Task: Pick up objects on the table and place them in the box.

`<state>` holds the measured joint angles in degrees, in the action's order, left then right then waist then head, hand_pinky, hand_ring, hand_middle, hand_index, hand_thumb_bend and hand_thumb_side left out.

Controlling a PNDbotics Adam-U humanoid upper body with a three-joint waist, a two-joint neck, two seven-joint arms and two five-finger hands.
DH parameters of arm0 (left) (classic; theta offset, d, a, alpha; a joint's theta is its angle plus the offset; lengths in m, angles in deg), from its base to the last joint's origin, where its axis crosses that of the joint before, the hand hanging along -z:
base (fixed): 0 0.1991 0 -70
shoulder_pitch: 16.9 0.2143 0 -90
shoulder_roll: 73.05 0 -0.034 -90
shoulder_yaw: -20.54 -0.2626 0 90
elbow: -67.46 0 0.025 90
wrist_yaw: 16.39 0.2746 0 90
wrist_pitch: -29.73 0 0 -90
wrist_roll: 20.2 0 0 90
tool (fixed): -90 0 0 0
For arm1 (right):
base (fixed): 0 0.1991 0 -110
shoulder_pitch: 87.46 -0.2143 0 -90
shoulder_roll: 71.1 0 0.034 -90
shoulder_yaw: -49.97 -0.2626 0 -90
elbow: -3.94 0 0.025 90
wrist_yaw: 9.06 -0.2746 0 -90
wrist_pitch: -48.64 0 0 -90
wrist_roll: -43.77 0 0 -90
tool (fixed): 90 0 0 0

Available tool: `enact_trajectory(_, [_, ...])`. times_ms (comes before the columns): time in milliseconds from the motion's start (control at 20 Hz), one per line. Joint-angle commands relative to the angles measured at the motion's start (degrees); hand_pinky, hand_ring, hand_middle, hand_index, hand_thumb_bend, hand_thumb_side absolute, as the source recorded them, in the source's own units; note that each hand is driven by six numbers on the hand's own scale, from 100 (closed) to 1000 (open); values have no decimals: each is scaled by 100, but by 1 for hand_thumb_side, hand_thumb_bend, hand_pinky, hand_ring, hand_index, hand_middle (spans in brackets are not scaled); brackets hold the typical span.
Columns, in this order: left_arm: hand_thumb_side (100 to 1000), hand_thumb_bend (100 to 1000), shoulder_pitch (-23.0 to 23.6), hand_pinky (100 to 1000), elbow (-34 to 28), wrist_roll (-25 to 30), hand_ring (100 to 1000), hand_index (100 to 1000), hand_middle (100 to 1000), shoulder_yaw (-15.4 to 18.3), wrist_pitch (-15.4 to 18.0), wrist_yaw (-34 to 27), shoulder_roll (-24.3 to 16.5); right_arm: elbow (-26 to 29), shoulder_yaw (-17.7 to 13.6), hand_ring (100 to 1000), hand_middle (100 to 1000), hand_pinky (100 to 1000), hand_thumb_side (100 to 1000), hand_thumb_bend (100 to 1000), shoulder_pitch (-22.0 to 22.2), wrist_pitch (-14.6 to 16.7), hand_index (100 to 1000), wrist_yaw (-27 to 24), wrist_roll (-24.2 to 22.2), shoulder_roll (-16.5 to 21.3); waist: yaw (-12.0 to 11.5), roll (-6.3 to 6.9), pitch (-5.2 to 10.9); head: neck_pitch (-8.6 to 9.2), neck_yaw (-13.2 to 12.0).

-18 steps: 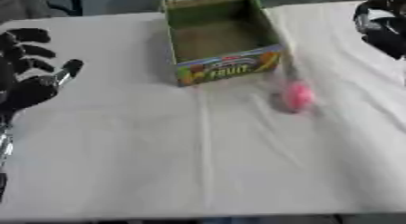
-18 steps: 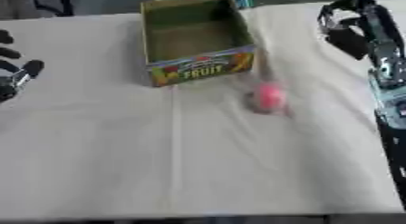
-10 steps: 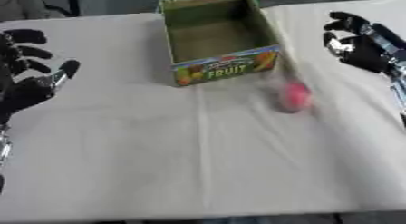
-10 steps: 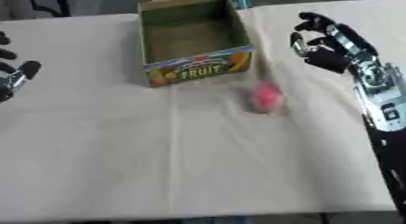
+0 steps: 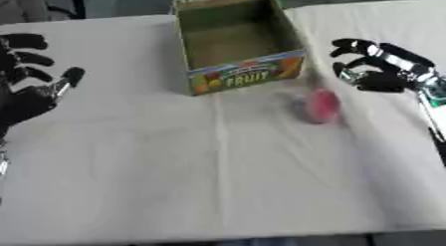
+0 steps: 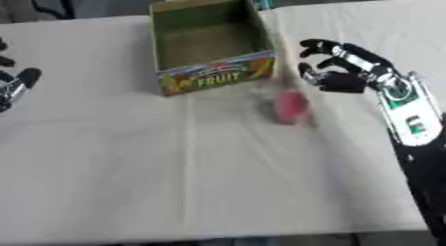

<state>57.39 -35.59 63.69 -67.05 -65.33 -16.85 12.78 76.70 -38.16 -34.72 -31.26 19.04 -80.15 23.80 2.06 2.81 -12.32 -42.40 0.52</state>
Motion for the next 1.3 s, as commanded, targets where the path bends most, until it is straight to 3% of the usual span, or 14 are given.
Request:
enact_trajectory(50, [100, 615, -87, 501, -82, 1, 605, 707, 632, 42, 11, 9, -104, 49, 12, 994, 849, 865, 580, 100, -106, 134, 969, 473, -251, 77, -9, -19, 95, 75, 26])
enact_trajectory(350, [100, 615, -87, 501, -79, -4, 605, 707, 632, 44, 10, 11, -105, 42, -1, 986, 838, 874, 575, 100, -123, 342, 939, 1008, -603, 82, -3, -28, 99, 91, 51])
enact_trajectory(650, [100, 612, -87, 501, -80, -16, 605, 707, 632, 46, 6, 7, -107, -4, 25, 973, 815, 876, 587, 100, -116, 501, 866, 1118, -1266, 97, 2, -31, 104, 107, 81])
enact_trajectory(800, [100, 611, -87, 500, -80, -15, 605, 707, 632, 44, 5, 7, -105, -19, 32, 947, 764, 868, 523, 100, -111, 528, 820, 1143, -1567, 102, 7, -29, 105, 116, 93])
enact_trajectory(900, [100, 612, -88, 500, -80, -17, 605, 707, 632, 44, 5, 6, -105, -16, 27, 899, 629, 847, 403, 100, -107, 531, 724, 1160, -1675, 99, 10, -28, 106, 116, 97])
enact_trajectory(950, [100, 612, -88, 500, -80, -17, 605, 707, 632, 45, 5, 7, -105, -12, 20, 863, 544, 822, 321, 100, -107, 529, 602, 1156, -1697, 97, 11, -26, 107, 119, 96])
enact_trajectory(1000, [100, 611, -87, 500, -80, -20, 605, 707, 632, 47, 4, 7, -104, -6, 6, 833, 475, 798, 174, 100, -109, 523, 508, 1143, -1684, 98, 13, -25, 108, 123, 95])
enact_trajectory(1050, [100, 612, -86, 500, -79, -23, 605, 707, 632, 48, 3, 6, -104, 6, -10, 805, 422, 778, 100, 100, -113, 516, 448, 1127, -1629, 100, 14, -24, 109, 127, 97])
enact_trajectory(1150, [100, 613, -83, 500, -79, -27, 605, 707, 632, 49, 3, 4, -103, 60, -61, 706, 284, 706, 100, 100, -124, 504, 315, 1069, -1325, 101, 16, -23, 109, 132, 104])
enact_trajectory(1300, [100, 613, -84, 500, -81, -28, 605, 707, 632, 49, 2, 2, -103, 120, -88, 656, 240, 666, 100, 100, -148, 527, 286, 975, -739, 99, 16, -25, 110, 134, 106])
